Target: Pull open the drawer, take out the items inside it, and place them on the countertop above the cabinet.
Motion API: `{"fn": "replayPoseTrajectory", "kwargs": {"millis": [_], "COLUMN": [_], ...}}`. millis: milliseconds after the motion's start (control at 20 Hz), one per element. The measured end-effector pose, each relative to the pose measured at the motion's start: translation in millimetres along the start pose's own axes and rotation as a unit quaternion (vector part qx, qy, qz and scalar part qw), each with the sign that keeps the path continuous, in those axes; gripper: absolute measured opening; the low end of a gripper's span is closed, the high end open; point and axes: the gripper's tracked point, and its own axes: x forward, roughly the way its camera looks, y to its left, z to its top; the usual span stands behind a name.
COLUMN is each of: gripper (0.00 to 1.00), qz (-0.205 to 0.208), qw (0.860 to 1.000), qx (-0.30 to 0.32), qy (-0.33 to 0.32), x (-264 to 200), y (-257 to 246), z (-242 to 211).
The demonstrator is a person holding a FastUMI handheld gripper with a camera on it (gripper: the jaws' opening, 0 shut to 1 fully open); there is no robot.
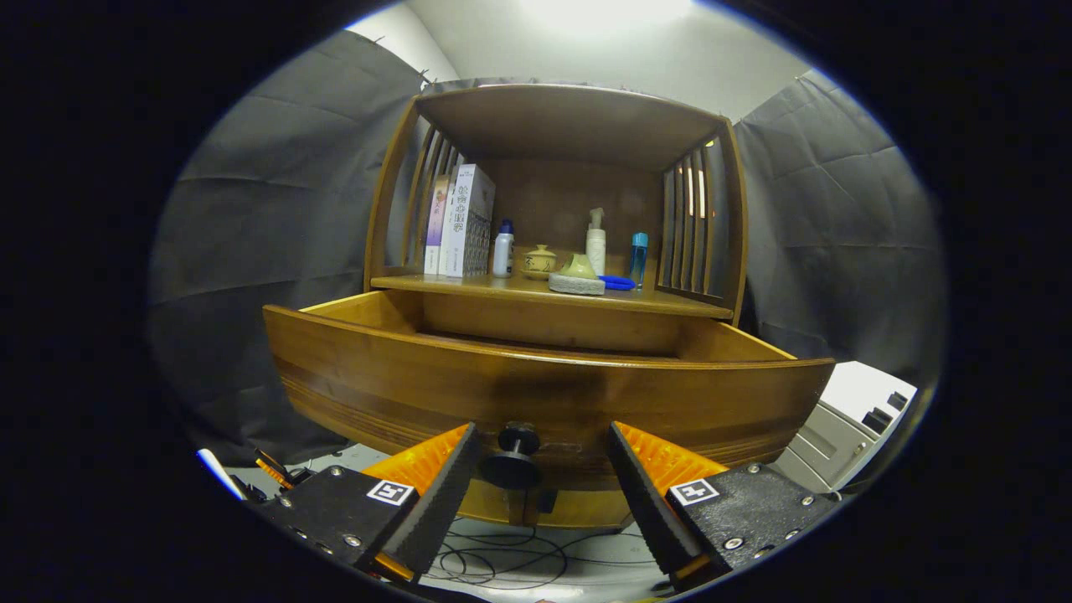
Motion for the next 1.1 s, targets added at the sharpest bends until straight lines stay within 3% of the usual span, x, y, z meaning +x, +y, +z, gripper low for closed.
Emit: {"fn": "replayPoseTrajectory", "kwargs": {"millis": [600, 1100], "gripper": [0.95, 0.95], "qz": [-0.023, -0.017], "qw": [1.0, 1.0], "qx": [-0.002, -0.002], "qy": [-0.006, -0.014], "x": [20.3, 41.5], "y": [-9.2, -12.9], "z": [3.9, 10.3]}}
